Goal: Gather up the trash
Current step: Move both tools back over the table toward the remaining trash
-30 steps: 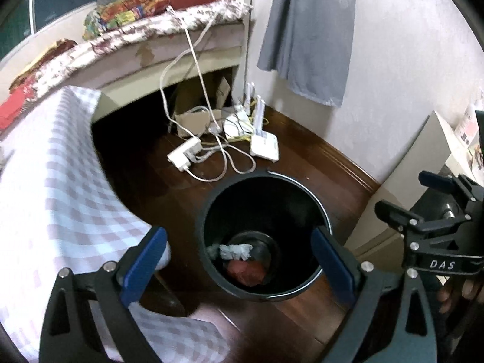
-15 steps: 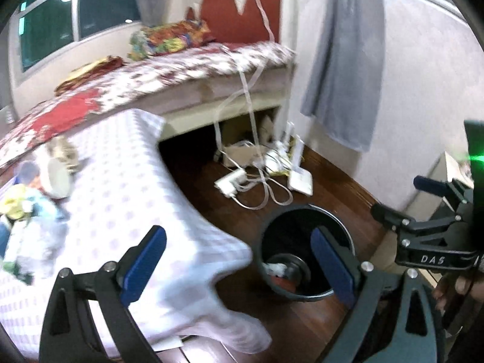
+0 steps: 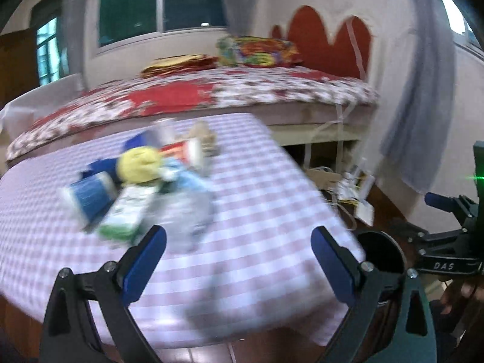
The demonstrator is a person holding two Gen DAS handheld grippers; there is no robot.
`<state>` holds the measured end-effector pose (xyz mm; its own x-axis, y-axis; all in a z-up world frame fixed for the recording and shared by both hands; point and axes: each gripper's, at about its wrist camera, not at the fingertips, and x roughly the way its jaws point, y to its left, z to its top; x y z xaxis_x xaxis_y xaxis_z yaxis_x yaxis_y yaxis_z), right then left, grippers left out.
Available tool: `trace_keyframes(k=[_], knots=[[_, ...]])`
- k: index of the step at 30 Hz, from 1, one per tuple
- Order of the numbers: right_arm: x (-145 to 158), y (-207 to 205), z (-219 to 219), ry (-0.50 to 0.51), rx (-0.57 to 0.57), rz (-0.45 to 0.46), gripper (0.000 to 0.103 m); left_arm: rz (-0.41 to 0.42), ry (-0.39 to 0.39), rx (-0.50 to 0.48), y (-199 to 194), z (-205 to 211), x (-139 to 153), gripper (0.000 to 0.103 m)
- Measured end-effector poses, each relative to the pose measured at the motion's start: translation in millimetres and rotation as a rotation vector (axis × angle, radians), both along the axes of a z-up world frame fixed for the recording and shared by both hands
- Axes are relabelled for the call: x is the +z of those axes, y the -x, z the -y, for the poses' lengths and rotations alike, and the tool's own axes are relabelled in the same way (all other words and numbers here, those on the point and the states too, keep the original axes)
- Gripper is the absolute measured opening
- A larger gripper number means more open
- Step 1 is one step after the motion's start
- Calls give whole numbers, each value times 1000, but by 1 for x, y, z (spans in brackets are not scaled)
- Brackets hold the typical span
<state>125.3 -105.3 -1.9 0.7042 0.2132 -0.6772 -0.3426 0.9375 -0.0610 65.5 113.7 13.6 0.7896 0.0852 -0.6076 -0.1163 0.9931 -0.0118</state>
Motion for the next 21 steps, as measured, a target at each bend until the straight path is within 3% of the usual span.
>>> trace_keyframes(k=[9, 21], knots=[[0, -1, -103, -26, 172, -16, 103, -10, 8, 226, 31, -94, -15, 96], [-20, 0, -212, 0, 345, -63, 103, -19, 49, 294, 41, -144, -32, 93]])
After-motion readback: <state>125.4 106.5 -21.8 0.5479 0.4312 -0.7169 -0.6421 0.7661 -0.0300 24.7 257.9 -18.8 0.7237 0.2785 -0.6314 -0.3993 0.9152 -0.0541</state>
